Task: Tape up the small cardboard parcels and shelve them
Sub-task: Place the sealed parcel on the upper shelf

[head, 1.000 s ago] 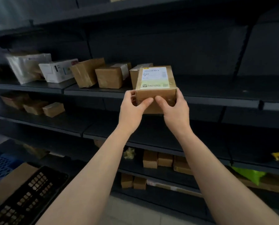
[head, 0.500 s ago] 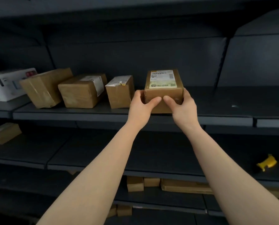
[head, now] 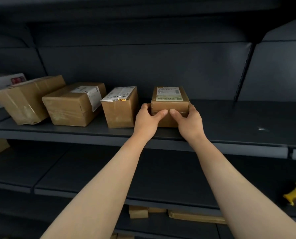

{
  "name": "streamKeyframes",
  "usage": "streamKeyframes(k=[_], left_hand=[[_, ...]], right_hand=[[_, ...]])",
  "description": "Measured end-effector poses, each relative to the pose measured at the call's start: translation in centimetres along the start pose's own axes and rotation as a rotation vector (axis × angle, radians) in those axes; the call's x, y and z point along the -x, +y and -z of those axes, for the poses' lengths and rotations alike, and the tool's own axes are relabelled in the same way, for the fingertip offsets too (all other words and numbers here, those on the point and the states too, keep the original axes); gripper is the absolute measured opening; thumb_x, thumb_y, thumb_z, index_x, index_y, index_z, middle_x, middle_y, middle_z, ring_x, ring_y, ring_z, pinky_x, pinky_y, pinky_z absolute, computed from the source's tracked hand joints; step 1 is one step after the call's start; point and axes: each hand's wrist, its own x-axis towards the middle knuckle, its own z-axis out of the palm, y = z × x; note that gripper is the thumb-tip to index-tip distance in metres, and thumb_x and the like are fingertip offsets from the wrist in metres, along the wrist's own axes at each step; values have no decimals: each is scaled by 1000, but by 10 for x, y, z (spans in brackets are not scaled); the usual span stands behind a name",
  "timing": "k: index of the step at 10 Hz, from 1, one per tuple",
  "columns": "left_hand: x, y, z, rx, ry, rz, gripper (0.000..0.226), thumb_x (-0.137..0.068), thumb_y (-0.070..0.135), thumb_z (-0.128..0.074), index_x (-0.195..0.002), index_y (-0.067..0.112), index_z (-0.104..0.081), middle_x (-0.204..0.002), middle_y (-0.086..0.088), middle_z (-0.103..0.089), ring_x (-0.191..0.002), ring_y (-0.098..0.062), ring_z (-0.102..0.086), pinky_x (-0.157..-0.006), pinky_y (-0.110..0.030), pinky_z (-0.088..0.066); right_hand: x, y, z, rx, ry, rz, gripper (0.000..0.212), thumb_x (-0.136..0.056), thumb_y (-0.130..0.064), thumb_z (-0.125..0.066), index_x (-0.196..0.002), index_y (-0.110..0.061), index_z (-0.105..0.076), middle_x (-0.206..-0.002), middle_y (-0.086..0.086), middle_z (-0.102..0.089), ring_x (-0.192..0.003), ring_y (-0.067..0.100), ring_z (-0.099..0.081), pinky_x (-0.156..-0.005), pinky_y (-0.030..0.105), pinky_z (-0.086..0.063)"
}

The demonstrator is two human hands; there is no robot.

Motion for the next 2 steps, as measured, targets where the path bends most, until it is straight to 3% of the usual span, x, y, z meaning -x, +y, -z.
streamKeyframes(k=[1,2], left_hand=[[-2,-4,-2,-9,7,-4,61,-85,41,-66,-136,14,-44,-133,-1,-53,-124,-19,-49,-85,-22,-38],[5,0,2,-9,24,-8,74,-85,39,-67,-145,14,-32,-143,-5,-45,-131,-21,-43,-94,-26,-37]], right_hand=[[-2,-1,-1,38,-2,-12,51,-90,-33,-62,-135,-17,-44,-120,-5,-58,-109,13,-54,-81,22,-42],[8,-6,-2,59,62,19,49,-90,-30,-63,-134,-17,-44,-108,-11,-54,-103,9,-52,-75,15,-39]])
